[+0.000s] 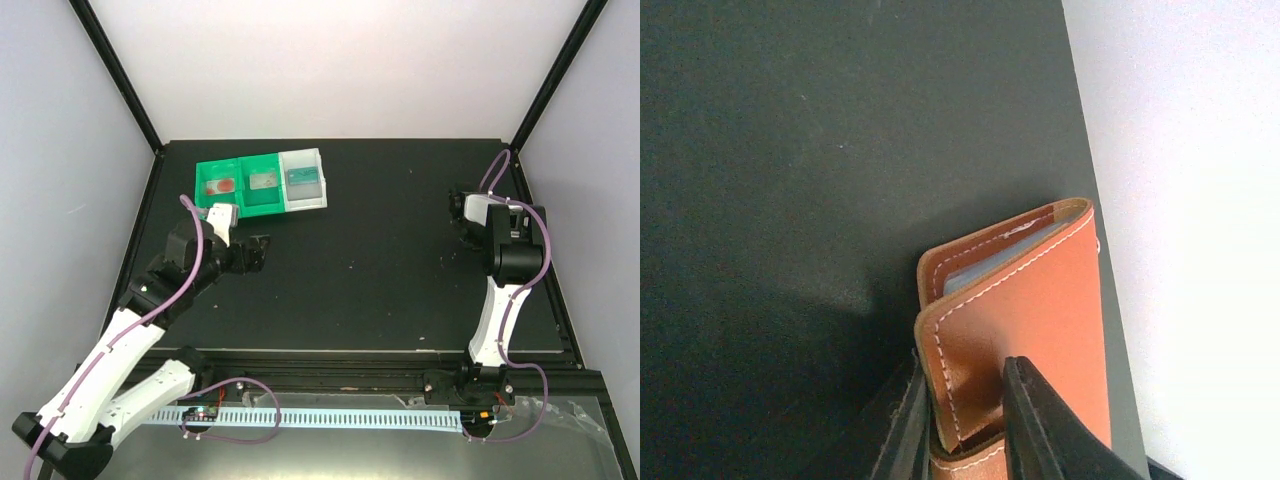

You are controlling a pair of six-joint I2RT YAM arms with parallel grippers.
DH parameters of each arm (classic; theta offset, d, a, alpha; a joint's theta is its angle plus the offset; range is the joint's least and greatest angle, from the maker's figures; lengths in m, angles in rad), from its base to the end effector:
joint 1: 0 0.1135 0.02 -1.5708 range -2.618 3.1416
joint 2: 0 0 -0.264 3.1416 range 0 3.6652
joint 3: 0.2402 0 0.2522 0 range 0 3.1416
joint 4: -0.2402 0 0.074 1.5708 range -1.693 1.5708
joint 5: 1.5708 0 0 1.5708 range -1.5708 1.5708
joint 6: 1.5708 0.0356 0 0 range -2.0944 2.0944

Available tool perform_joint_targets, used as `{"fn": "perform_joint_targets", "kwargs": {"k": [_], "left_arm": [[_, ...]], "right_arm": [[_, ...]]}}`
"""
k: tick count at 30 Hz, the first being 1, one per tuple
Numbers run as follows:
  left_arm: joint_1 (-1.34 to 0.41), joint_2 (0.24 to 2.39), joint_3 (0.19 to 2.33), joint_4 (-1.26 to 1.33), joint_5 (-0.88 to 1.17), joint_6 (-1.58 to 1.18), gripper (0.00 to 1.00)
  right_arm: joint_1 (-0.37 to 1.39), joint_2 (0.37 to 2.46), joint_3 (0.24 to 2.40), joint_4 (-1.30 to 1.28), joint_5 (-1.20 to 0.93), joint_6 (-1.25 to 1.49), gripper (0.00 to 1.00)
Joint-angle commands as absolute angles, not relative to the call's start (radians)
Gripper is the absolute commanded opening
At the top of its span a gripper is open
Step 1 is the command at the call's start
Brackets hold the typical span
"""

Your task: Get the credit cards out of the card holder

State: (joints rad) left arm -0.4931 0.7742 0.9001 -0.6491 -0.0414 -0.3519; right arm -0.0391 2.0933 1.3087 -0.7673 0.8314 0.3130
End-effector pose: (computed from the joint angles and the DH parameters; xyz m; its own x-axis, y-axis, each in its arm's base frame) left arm 0.1431 -0.0752 0.3336 -0.5653 -0.0872 -0.8203 0.2626 0.9236 -0.2792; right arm 0.3680 -0.0407 0.1137 -0.9381 0.2443 -0.2455 0.3460 0.6280 -0.6970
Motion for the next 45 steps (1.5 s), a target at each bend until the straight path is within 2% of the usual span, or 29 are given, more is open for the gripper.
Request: {"fn": "perform_joint_targets", "kwargs": {"k": [1,10,25,34,45], "left_arm": [[-0.494,0.750,0.889,-0.616,-0.052,-0.355,0.99],[-0.494,0.740,0.874,-0.619,-0.037,-0.360,0.99],[-0.495,0.735,0.850,-0.585,0.099,-0.362,0.99],[-0.495,0.692,0.804,-0.527,0.177,-0.377,0.99],[-0.494,0.703,0.761,-0.515,0.191,-0.395,0.99]], "right_arm": [[-0.044,2.103,1.304,-0.783,0.850,0.326,0.18],[-0.039,2.074,1.296,-0.784,0.829,0.329,0.01],[0.062,1.897,1.249,-0.770,0.625,0.291,0.01],[0.252,1.849,1.304,-0.838,0.525,0.294,0.01],[0.502,1.666,1.262,-0.801,0.190,0.296,0.01]]}}
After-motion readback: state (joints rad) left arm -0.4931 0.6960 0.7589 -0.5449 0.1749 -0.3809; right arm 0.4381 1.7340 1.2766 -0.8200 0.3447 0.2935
